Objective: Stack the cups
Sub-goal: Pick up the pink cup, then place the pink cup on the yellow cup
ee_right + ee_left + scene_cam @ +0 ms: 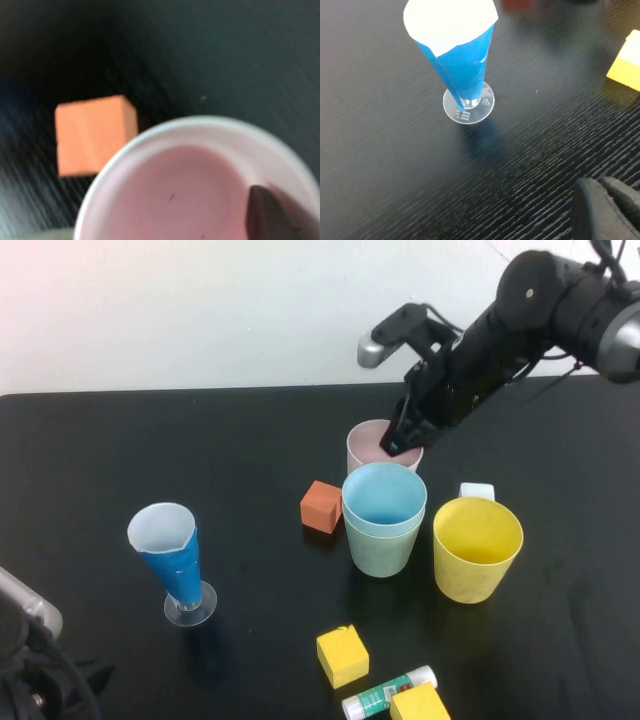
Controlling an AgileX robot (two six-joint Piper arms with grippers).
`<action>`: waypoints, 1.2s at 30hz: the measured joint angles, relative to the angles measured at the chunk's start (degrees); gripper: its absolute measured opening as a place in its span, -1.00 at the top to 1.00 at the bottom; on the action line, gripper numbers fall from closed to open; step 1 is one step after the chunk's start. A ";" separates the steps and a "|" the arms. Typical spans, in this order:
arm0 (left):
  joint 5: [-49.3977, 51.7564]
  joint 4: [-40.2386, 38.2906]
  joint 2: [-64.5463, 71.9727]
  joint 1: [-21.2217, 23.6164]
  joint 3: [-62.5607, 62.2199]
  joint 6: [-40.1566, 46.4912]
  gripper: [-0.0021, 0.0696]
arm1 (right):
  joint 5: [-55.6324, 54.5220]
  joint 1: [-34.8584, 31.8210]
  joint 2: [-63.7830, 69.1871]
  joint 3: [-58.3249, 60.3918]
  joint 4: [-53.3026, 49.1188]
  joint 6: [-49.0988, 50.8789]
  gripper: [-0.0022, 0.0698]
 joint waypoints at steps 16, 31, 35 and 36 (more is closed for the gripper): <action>-0.12 -1.93 0.00 0.00 0.00 0.13 0.94 | 13.50 -2.23 -6.78 -23.11 -6.57 7.28 0.86; -1.16 -1.93 0.00 0.00 0.00 0.13 0.94 | 13.60 -2.36 -24.09 3.69 -7.61 6.79 0.86; -1.57 -1.93 0.00 0.00 0.00 0.43 0.94 | 13.60 -2.36 -24.38 11.84 -7.83 5.11 0.86; -1.57 -1.93 0.00 0.00 0.00 0.65 0.94 | 13.60 -2.36 -24.38 14.05 -7.83 4.17 0.86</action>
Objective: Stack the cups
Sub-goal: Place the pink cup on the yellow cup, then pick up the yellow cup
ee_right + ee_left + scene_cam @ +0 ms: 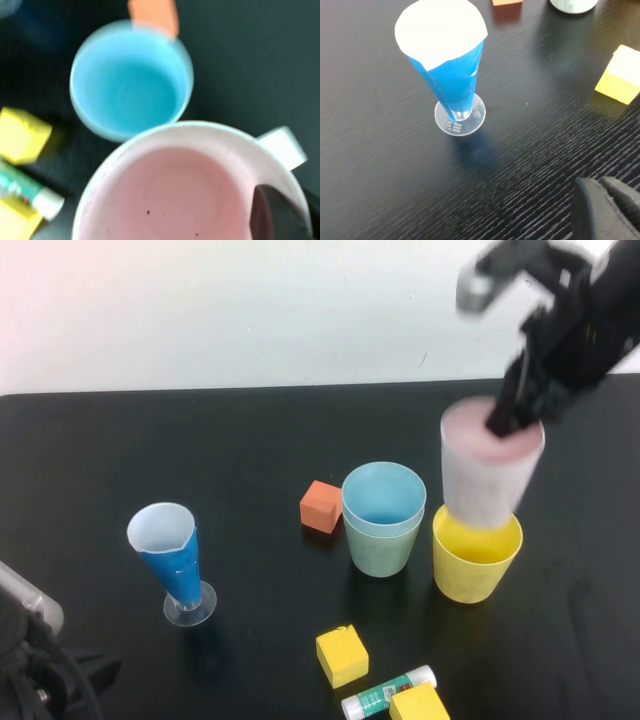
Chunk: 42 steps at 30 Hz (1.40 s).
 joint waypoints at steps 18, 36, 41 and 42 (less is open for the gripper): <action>-1.00 -2.16 0.00 0.00 0.00 0.81 0.94 | -0.93 0.00 -0.41 9.47 0.36 -5.35 0.79; -1.08 -4.54 0.00 0.00 0.00 0.81 0.94 | -4.47 0.00 -0.41 9.57 0.36 -6.61 0.41; -1.08 -4.65 0.00 0.00 0.00 0.81 0.94 | -3.72 0.00 -0.41 9.57 0.36 -6.68 -0.03; -1.08 -4.65 0.00 0.00 0.00 0.81 0.94 | -3.72 0.00 -0.41 9.57 0.36 -6.68 -0.09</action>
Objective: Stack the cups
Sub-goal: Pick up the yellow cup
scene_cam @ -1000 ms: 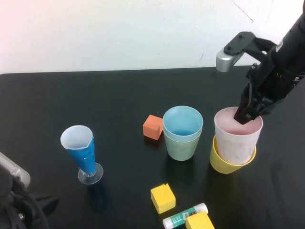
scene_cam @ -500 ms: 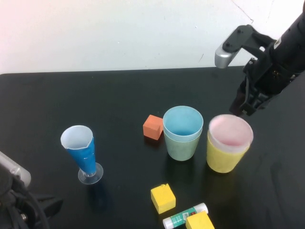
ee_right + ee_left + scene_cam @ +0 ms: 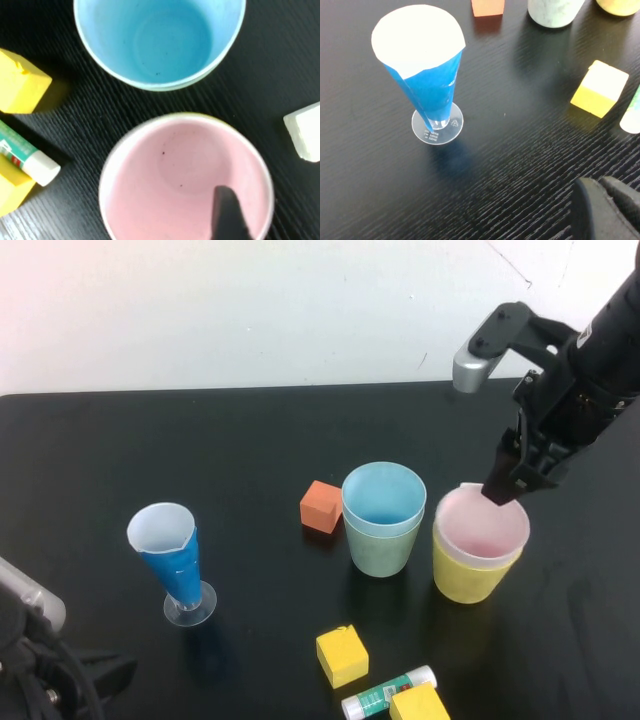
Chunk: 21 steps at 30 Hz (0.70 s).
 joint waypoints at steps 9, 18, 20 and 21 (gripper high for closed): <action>0.00 -0.04 0.00 0.00 0.00 -0.15 0.94 | 0.13 0.00 5.82 0.00 1.39 0.00 -0.17; 0.91 -0.13 0.00 0.00 0.00 -0.15 0.94 | 2.01 -0.16 9.82 -1.85 1.47 -2.34 0.76; 1.03 -0.18 0.00 0.00 0.00 -0.15 0.94 | 2.14 -0.47 8.47 -4.07 -0.88 -1.56 0.76; 1.13 -0.18 0.00 0.00 0.00 -0.15 0.94 | 2.14 -0.61 7.40 -5.29 -2.19 -0.93 0.76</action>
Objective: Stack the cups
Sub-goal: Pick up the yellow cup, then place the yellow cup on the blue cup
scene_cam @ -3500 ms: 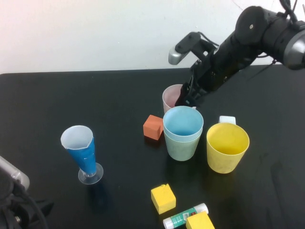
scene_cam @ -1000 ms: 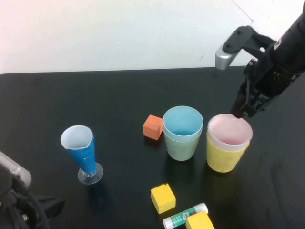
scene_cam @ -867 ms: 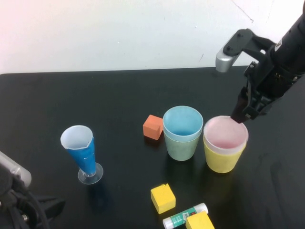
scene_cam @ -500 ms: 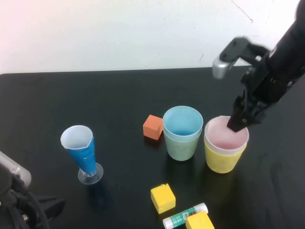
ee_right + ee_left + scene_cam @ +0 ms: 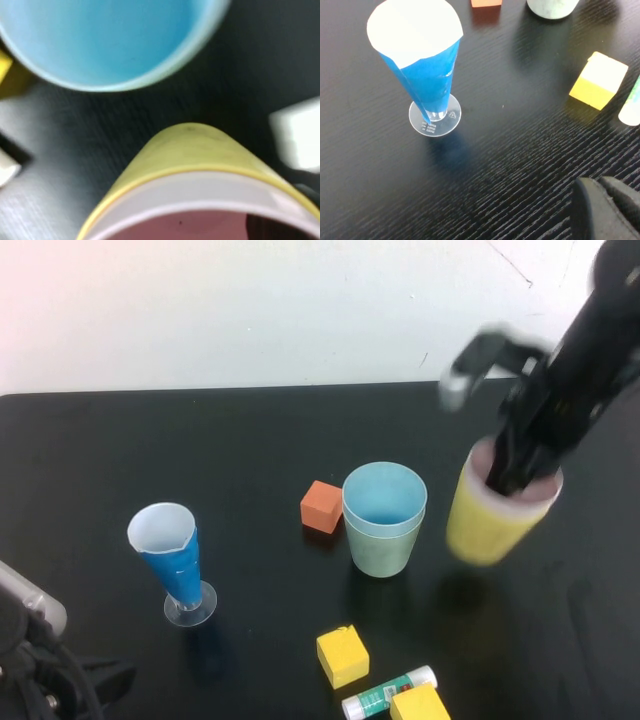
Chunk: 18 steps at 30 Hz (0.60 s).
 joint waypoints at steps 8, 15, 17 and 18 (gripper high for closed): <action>-0.25 -0.09 0.00 0.00 0.00 0.00 0.94 | 0.84 0.00 -9.53 -8.97 2.54 -1.00 0.77; -0.62 -0.09 0.00 0.00 0.00 0.11 0.94 | 1.51 4.31 -8.78 -9.92 16.17 -13.61 0.77; -0.62 -0.09 0.00 0.00 0.00 0.11 0.94 | 1.51 5.55 -7.15 -9.92 15.91 -14.53 0.77; -0.64 -0.09 0.00 0.00 0.00 0.11 0.94 | 1.51 5.94 -6.07 -9.92 15.68 -14.75 0.77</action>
